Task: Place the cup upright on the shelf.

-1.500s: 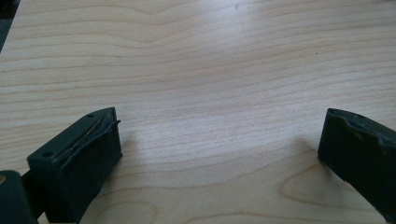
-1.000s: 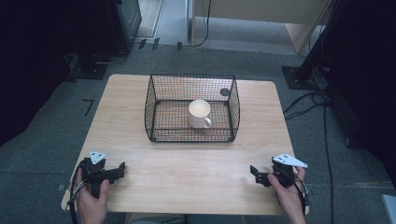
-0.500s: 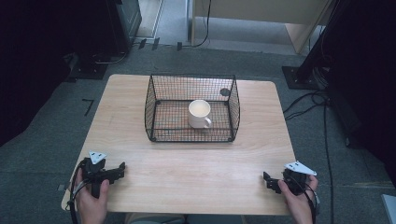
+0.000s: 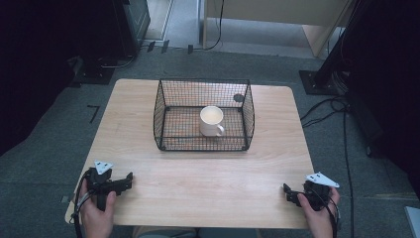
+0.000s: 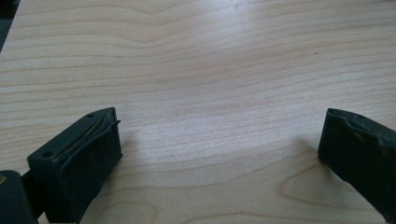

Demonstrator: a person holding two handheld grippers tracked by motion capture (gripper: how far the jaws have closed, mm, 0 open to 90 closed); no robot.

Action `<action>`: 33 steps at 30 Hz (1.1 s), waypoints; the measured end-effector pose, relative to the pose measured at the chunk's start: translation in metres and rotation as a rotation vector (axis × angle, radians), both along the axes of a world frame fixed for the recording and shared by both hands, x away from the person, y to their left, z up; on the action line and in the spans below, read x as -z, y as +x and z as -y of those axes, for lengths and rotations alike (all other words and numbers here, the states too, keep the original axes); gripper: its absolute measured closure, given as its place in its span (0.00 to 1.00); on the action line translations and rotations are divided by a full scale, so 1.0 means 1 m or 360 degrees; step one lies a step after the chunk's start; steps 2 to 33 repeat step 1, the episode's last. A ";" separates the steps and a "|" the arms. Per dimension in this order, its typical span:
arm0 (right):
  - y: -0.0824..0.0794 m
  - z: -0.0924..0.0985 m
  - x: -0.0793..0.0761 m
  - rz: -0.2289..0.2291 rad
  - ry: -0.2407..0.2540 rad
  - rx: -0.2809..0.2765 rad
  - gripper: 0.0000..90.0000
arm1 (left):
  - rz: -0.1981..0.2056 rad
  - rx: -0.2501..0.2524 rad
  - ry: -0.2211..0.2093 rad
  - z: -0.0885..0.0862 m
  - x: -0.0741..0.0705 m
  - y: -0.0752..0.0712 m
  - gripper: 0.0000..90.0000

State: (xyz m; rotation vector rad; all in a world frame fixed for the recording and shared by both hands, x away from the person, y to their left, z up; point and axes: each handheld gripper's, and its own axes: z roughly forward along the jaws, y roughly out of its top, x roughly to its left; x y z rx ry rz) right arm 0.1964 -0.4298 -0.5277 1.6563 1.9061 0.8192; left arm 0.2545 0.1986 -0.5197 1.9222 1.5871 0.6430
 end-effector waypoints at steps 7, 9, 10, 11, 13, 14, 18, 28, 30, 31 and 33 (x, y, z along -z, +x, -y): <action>0.000 0.000 0.000 0.0000 0.0000 0.0001 0.00 | 0.0000 0.0000 0.0000 0.000 0.000 0.000 0.00; 0.000 0.000 0.000 0.0000 0.0000 0.0001 0.00 | 0.0000 0.0000 0.0000 0.000 0.000 0.000 0.00; 0.000 0.000 0.000 0.0000 0.0000 0.0001 0.00 | 0.0000 0.0000 0.0000 0.000 0.000 0.000 0.00; 0.000 0.000 0.000 0.0000 0.0000 0.0001 0.00 | 0.0000 0.0000 0.0000 0.000 0.000 0.000 0.00; 0.000 0.000 0.000 0.0000 0.0000 0.0001 0.00 | 0.0000 0.0000 0.0000 0.000 0.000 0.000 0.00; 0.000 0.000 0.000 0.0000 0.0000 0.0001 0.00 | 0.0000 0.0000 0.0000 0.000 0.000 0.000 0.00; 0.000 0.000 0.000 0.0000 0.0000 0.0001 0.00 | 0.0000 0.0000 0.0000 0.000 0.000 0.000 0.00; 0.000 0.000 0.000 0.0000 0.0000 0.0001 0.00 | 0.0000 0.0000 0.0000 0.000 0.000 0.000 0.00; 0.000 0.000 0.000 0.0000 0.0000 0.0001 0.00 | 0.0000 0.0000 0.0000 0.000 0.000 0.000 0.00; 0.000 0.000 0.000 0.0000 0.0000 0.0001 0.00 | 0.0000 0.0000 0.0000 0.000 0.000 0.000 0.00; 0.000 0.000 0.000 0.0000 0.0000 0.0001 0.00 | 0.0000 0.0000 0.0000 0.000 0.000 0.000 0.00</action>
